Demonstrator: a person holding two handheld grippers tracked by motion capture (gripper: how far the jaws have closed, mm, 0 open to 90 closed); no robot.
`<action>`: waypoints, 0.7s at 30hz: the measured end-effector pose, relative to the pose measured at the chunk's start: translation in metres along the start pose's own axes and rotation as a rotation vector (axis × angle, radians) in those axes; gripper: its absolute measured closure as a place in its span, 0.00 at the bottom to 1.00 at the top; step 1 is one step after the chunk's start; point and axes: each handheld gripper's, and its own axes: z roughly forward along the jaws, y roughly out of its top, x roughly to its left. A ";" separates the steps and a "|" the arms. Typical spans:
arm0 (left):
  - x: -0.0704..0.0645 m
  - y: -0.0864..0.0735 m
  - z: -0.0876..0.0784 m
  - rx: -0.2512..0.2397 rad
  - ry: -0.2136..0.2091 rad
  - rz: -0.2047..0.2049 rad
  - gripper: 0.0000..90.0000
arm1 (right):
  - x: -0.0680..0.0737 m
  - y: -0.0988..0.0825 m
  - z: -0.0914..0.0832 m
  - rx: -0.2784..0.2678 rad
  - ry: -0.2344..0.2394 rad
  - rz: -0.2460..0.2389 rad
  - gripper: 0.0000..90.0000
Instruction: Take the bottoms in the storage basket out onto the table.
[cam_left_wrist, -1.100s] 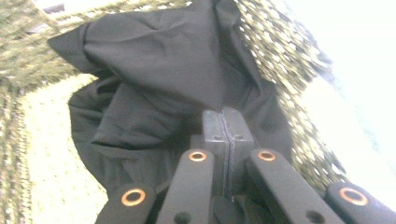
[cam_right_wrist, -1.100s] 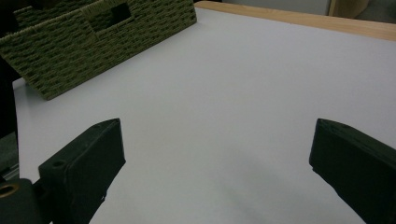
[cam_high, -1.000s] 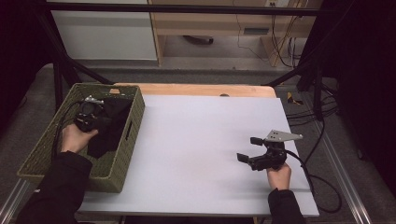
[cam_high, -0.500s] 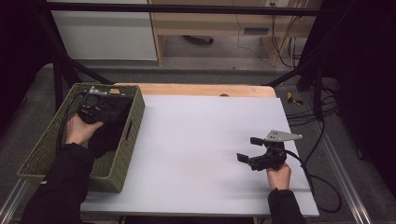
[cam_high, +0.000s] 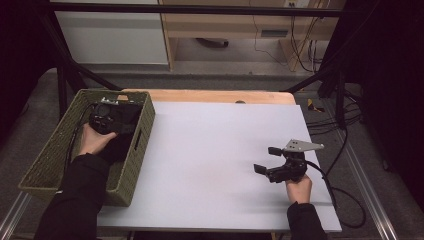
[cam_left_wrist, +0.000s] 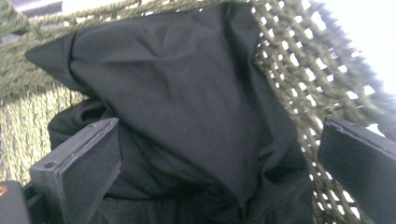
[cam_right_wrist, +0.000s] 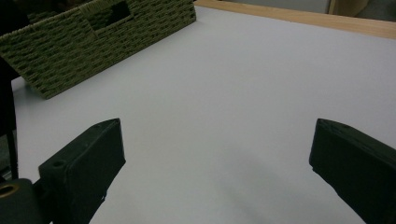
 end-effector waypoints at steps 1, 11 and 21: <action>0.001 0.000 0.000 0.000 0.004 -0.009 0.00 | 0.000 0.000 0.000 0.000 0.002 0.000 0.04; 0.011 -0.007 0.006 0.036 0.004 -0.061 0.22 | 0.000 0.000 -0.001 -0.003 0.001 -0.003 0.04; 0.011 -0.009 0.009 0.072 -0.045 -0.088 0.56 | 0.000 0.000 -0.001 -0.003 0.001 -0.002 0.04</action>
